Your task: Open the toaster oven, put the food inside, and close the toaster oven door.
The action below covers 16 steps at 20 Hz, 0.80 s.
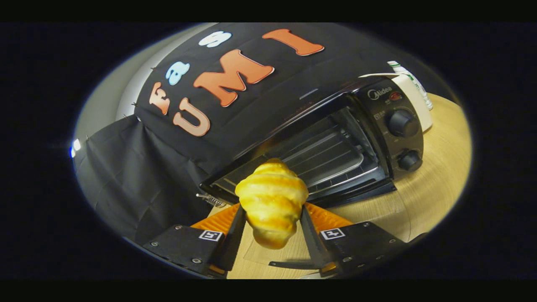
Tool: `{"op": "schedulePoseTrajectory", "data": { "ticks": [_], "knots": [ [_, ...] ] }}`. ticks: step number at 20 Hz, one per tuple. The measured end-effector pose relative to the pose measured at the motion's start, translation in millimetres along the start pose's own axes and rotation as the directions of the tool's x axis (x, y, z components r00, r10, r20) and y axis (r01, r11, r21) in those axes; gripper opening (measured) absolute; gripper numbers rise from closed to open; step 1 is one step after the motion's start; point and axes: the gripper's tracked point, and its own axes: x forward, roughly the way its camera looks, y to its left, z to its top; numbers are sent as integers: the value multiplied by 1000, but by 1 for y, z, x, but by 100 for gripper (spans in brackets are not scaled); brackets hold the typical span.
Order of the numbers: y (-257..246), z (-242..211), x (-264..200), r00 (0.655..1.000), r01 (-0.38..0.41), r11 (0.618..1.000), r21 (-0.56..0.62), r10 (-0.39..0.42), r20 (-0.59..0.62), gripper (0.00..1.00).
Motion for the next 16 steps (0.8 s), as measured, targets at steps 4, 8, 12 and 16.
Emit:
{"op": "schedulePoseTrajectory", "data": {
  "ticks": [4, 8, 12, 16],
  "knots": [
    [-13, 17, 24, 997, 72, 996, -57, -72, 10, 70],
    [-23, 28, 47, 992, 125, 989, -82, -124, 15, 70],
    [-28, 28, 61, 984, 175, 973, -151, -176, 2, 70],
    [-41, 29, 58, 963, 267, 928, -261, -269, 29, 70]
  ]
}}
